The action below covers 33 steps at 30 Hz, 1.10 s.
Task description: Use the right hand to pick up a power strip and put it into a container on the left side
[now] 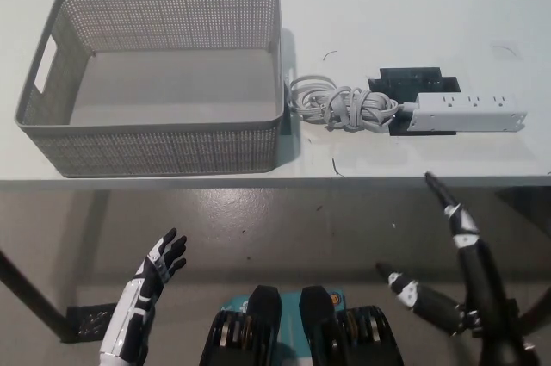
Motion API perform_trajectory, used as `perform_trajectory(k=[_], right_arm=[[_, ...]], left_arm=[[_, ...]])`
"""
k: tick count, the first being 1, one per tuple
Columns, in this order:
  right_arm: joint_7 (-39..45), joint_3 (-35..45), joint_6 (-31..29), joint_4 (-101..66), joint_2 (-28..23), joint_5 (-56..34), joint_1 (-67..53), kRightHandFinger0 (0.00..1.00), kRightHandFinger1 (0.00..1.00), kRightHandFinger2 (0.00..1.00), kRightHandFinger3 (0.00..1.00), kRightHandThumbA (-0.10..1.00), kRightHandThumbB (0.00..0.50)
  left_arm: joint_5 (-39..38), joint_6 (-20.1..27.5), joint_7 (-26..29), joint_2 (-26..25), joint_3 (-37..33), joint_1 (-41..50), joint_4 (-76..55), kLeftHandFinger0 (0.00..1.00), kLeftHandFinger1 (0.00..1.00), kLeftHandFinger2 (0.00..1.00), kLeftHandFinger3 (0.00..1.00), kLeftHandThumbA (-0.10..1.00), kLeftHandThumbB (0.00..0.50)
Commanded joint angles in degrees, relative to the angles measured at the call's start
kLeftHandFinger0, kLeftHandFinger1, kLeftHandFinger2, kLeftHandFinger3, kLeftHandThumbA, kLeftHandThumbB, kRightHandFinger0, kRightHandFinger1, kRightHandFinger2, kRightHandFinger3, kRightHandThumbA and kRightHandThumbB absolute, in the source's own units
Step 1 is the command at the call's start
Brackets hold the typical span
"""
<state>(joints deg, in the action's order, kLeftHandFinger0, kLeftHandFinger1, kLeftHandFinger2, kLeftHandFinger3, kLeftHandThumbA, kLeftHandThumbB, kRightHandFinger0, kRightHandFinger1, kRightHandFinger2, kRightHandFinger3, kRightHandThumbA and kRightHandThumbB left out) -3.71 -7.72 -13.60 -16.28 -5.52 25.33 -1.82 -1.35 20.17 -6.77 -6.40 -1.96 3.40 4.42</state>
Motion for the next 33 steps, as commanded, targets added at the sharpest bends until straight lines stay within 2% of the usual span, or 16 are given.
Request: perform_trajectory(k=[1, 4, 6, 7, 8, 10, 15, 21, 33], right_arm=[[3.3, 2.9, 7.3, -8.9, -3.0, 15.9, 7.1, 1.0, 1.0, 1.0, 1.0, 0.88, 0.315], [7.0, 3.1, 11.7, -8.2, -5.0, 19.4, 12.9, 1.0, 1.0, 1.0, 1.0, 0.99, 0.369], [8.8, 2.6, 13.9, -6.5, -6.1, 22.7, 16.2, 1.0, 1.0, 1.0, 1.0, 1.0, 0.387], [9.0, 2.4, 14.3, -6.2, -6.4, 23.2, 16.7, 1.0, 1.0, 1.0, 1.0, 1.0, 0.343], [10.5, 1.9, 15.5, -5.1, -7.3, 25.2, 18.1, 1.0, 1.0, 1.0, 1.0, 1.0, 0.375], [11.3, 1.0, 16.5, -2.6, -8.4, 27.6, 20.6, 1.0, 1.0, 1.0, 1.0, 1.0, 0.36], [13.7, -1.8, 20.2, 3.7, -9.5, 33.8, 26.2, 1.0, 1.0, 1.0, 1.0, 1.0, 0.395], [12.1, -5.0, 22.1, 12.9, -9.6, 36.6, 31.6, 1.0, 1.0, 1.0, 1.0, 1.0, 0.404], [8.7, -10.0, 26.1, 26.7, -9.2, 38.7, 37.8, 1.0, 1.0, 1.0, 1.0, 1.0, 0.413]], left_arm=[[-0.8, 3.9, -1.1, -0.7, -0.2, -0.5, -0.4, 1.0, 1.0, 1.0, 1.0, 1.0, 0.23], [-0.7, 3.4, -0.9, -0.7, -0.1, -0.6, -0.7, 1.0, 1.0, 1.0, 1.0, 1.0, 0.242], [-0.5, 3.3, -0.9, -0.8, -0.2, -0.8, -0.9, 1.0, 1.0, 1.0, 1.0, 1.0, 0.244], [-0.5, 3.4, -0.9, -0.8, -0.2, -0.8, -0.9, 1.0, 1.0, 1.0, 1.0, 1.0, 0.244], [-0.5, 3.1, -1.0, -0.8, -0.3, -0.8, -1.0, 1.0, 1.0, 1.0, 1.0, 1.0, 0.245], [-0.4, 3.4, -1.1, -0.9, -0.3, -0.9, -0.9, 1.0, 1.0, 1.0, 1.0, 1.0, 0.242], [-1.1, 3.0, -1.3, -0.9, -0.3, -0.8, -1.0, 1.0, 1.0, 1.0, 1.0, 1.0, 0.243], [-1.3, 3.1, -1.4, -0.7, -0.4, -0.6, -0.8, 1.0, 1.0, 1.0, 1.0, 1.0, 0.256], [-1.5, 3.3, -1.4, -0.9, -0.5, -0.3, -0.8, 1.0, 1.0, 1.0, 1.0, 1.0, 0.251]])
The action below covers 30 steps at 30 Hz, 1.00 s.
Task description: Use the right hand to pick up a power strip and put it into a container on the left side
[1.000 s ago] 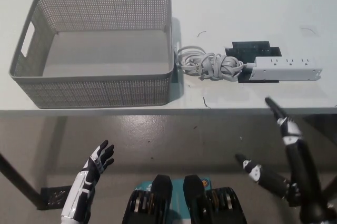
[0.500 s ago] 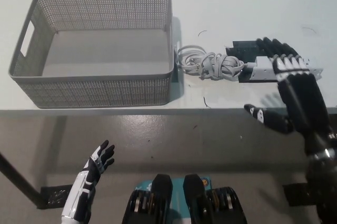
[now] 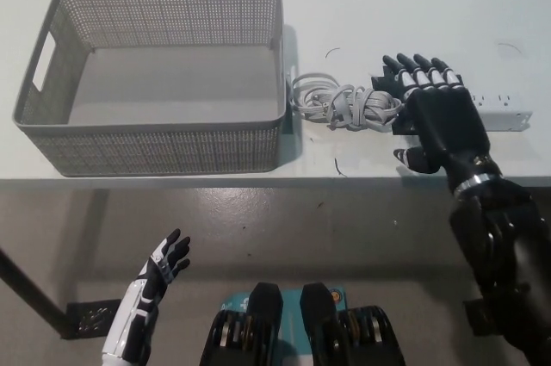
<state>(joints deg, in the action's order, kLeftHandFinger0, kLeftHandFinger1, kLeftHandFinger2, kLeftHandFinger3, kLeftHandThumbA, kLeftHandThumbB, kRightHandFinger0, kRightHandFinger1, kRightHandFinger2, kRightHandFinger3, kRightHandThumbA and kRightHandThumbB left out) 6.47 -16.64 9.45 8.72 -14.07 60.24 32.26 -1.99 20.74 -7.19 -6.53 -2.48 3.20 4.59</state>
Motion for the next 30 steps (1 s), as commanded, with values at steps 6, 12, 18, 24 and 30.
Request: perform_trajectory(k=[6, 12, 18, 24, 30], right_arm=[[-3.9, -2.0, 3.9, 6.8, -0.3, 3.5, 5.7, 1.0, 1.0, 1.0, 1.0, 1.0, 0.417], [-7.0, -3.4, 4.0, 13.2, -0.3, 3.4, 8.0, 1.0, 1.0, 1.0, 1.0, 1.0, 0.416], [-9.4, -3.7, 3.9, 14.1, -0.6, 2.7, 8.3, 1.0, 1.0, 1.0, 1.0, 1.0, 0.415], [-10.4, -3.9, 5.3, 15.3, -0.4, 3.0, 9.4, 1.0, 1.0, 1.0, 1.0, 1.0, 0.396], [-11.9, -4.8, 6.8, 18.9, 0.0, 3.5, 10.7, 1.0, 1.0, 1.0, 1.0, 1.0, 0.38]], left_arm=[[-0.9, 3.1, -1.0, -0.8, 0.0, -0.1, -0.7, 1.0, 1.0, 1.0, 1.0, 1.0, 0.238], [-1.1, 3.0, -1.1, -1.0, 0.1, 0.1, -1.1, 1.0, 1.0, 1.0, 1.0, 1.0, 0.222], [-0.7, 3.2, -1.0, -1.0, 0.0, 0.2, -1.1, 1.0, 1.0, 1.0, 1.0, 1.0, 0.21], [-0.6, 3.1, -1.3, -1.0, 0.0, 0.6, -1.0, 1.0, 1.0, 1.0, 1.0, 1.0, 0.195], [-0.9, 3.1, -1.6, -1.0, -0.1, 1.1, -0.8, 1.0, 1.0, 1.0, 1.0, 1.0, 0.206]])
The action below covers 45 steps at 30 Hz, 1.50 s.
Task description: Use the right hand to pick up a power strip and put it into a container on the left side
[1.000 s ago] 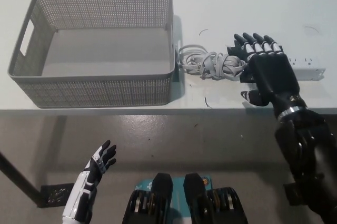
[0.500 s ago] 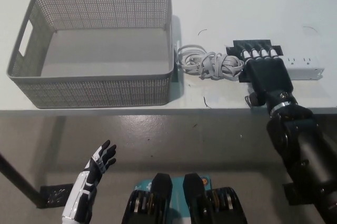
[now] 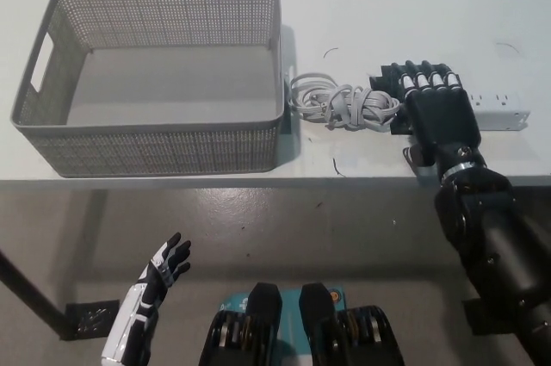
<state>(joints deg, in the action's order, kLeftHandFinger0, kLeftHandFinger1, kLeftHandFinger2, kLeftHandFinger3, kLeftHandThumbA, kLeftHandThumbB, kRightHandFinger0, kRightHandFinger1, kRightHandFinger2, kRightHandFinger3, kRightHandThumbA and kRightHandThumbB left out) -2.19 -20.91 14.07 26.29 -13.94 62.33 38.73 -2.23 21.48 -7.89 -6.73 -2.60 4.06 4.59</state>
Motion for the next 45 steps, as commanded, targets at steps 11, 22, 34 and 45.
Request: perform_trajectory(k=[11, 22, 34, 45], right_arm=[[-8.8, -2.9, 2.1, 10.8, 0.8, 0.1, 7.1, 1.0, 1.0, 1.0, 1.0, 1.0, 0.369], [-15.6, -3.0, -0.6, 21.0, 3.0, -3.0, 11.3, 1.0, 1.0, 1.0, 1.0, 1.0, 0.353], [-21.9, -4.5, -6.7, 47.4, 7.4, -8.4, 20.5, 1.0, 1.0, 1.0, 1.0, 1.0, 0.368], [-46.9, -2.0, -26.6, 53.3, 7.2, -14.7, 21.4, 0.0, 0.25, 0.64, 0.69, -0.1, 0.147]], left_arm=[[-0.5, 3.2, -0.8, -0.7, 0.0, 0.9, -0.5, 1.0, 1.0, 1.0, 1.0, 1.0, 0.192], [-0.9, 3.5, -1.1, -0.9, -0.2, 0.8, -0.1, 1.0, 1.0, 1.0, 1.0, 1.0, 0.195], [-1.2, 3.0, -1.3, -0.9, -0.4, 0.6, -0.7, 1.0, 1.0, 1.0, 1.0, 1.0, 0.186], [-1.1, 2.4, -1.2, -1.0, -0.5, -0.1, -0.8, 1.0, 1.0, 1.0, 1.0, 1.0, 0.195]])
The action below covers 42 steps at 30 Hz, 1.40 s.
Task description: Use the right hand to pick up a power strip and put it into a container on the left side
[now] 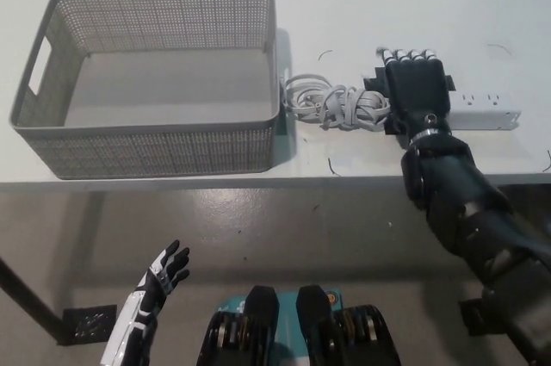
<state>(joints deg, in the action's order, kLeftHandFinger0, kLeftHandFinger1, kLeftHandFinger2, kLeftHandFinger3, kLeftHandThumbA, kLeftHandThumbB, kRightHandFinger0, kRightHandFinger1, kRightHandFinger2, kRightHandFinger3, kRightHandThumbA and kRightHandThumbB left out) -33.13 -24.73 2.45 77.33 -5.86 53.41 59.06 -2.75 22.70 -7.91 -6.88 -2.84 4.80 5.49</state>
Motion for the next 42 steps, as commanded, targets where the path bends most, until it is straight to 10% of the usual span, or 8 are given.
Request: perform_trajectory(k=[1, 20, 22, 23, 28, 32, 37, 42], right_arm=[[-16.3, 1.8, -15.4, 2.3, -0.9, -6.0, 1.2, 0.0, 0.3, 0.68, 0.78, -0.1, 0.131], [-24.7, -0.3, -22.4, -0.3, -5.1, -6.8, 7.0, 0.0, 0.23, 0.65, 0.65, -0.1, 0.238], [-25.6, -0.6, -22.7, -1.0, -5.7, -6.4, 7.9, 0.0, 0.2, 0.58, 0.42, -0.1, 0.271], [-27.9, -0.5, -22.8, -1.4, -6.1, -6.3, 9.1, 0.0, 0.16, 0.54, 0.34, -0.1, 0.146], [-31.4, -1.0, -23.4, -2.4, -8.3, -5.6, 13.6, 0.0, 0.16, 0.7, 0.9, -0.1, 0.082], [-30.1, -1.0, -21.6, -4.3, -9.7, -5.7, 15.5, 0.0, 0.22, 0.72, 0.8, -0.1, 0.155], [-31.7, -1.3, -23.9, -4.8, -11.2, -5.9, 17.0, 0.0, 0.18, 0.69, 0.69, -0.1, 0.044], [-33.0, -1.8, -23.2, -6.0, -11.0, -5.3, 19.7, 0.0, 0.18, 0.7, 0.72, -0.1, 0.082]], left_arm=[[-0.7, 1.0, -1.3, -0.9, -0.2, -0.9, -1.8, 1.0, 1.0, 1.0, 1.0, 1.0, 0.193], [-0.4, 1.8, -1.3, -1.1, -0.4, -0.8, -1.3, 1.0, 1.0, 1.0, 1.0, 1.0, 0.174], [-0.5, 1.8, -1.4, -1.1, -0.4, -0.9, -1.3, 1.0, 1.0, 1.0, 1.0, 1.0, 0.175], [-0.6, 1.9, -1.5, -1.2, -0.5, -0.9, -1.3, 1.0, 1.0, 1.0, 1.0, 1.0, 0.168], [-0.4, 1.9, -1.6, -1.3, -0.5, -0.9, -1.0, 1.0, 1.0, 1.0, 1.0, 1.0, 0.17], [-0.5, 1.7, -1.7, -1.2, -0.4, -0.9, -1.1, 1.0, 1.0, 1.0, 1.0, 1.0, 0.174], [-0.2, 2.3, -1.8, -1.3, -0.3, -0.9, -0.9, 1.0, 1.0, 1.0, 1.0, 1.0, 0.17], [-0.6, 2.7, -1.8, -1.4, -0.1, -0.7, -0.7, 1.0, 1.0, 1.0, 1.0, 1.0, 0.178]])
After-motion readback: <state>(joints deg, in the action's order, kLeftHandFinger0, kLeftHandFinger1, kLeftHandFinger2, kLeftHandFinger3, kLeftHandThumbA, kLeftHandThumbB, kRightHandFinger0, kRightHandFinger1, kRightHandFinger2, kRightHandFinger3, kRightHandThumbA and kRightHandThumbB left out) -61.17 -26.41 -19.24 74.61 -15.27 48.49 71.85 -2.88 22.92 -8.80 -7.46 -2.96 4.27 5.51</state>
